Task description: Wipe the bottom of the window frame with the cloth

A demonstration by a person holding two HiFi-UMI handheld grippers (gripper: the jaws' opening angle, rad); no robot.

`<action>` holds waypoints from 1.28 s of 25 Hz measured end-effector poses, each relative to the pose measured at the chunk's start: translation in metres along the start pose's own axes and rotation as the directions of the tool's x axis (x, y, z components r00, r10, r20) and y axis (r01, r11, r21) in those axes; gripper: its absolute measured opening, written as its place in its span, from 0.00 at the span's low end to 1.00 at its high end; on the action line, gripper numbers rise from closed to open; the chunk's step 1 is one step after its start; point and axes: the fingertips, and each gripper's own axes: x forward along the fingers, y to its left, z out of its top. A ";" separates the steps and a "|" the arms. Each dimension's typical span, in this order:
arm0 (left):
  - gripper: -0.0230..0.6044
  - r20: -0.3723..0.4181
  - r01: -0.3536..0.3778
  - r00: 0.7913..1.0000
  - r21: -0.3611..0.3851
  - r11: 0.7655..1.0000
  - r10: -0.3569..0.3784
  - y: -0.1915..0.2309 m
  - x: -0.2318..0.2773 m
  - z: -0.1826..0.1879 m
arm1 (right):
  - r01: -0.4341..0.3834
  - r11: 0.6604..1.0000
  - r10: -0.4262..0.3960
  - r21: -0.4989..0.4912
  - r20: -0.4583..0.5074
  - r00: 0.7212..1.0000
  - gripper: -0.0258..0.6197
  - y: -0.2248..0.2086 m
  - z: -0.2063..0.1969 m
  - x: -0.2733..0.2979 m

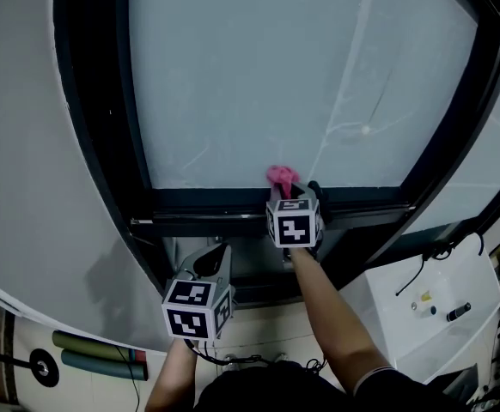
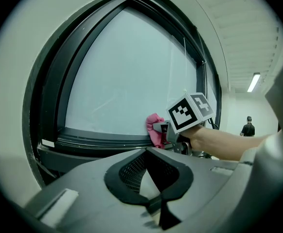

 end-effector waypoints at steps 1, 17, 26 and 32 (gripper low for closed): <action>0.05 -0.003 -0.003 1.000 0.000 1.000 0.003 0.002 0.000 -0.001 | -0.001 1.000 0.001 -0.004 -0.010 1.000 0.15 0.000 -0.004 0.003; 0.05 -0.028 -0.101 0.994 0.003 0.995 0.101 0.037 -0.011 -0.005 | -0.329 0.942 0.331 0.067 -0.022 0.943 0.15 0.071 -0.006 0.018; 0.05 -0.016 -0.198 0.980 -0.015 0.980 0.197 0.068 -0.031 -0.003 | -0.470 0.882 0.468 -0.024 -0.071 0.881 0.15 0.146 0.012 0.022; 0.05 -0.007 -0.259 0.966 -0.031 0.965 0.259 0.088 -0.049 -0.002 | -0.544 0.837 0.536 -0.064 -0.102 0.838 0.15 0.198 0.024 0.023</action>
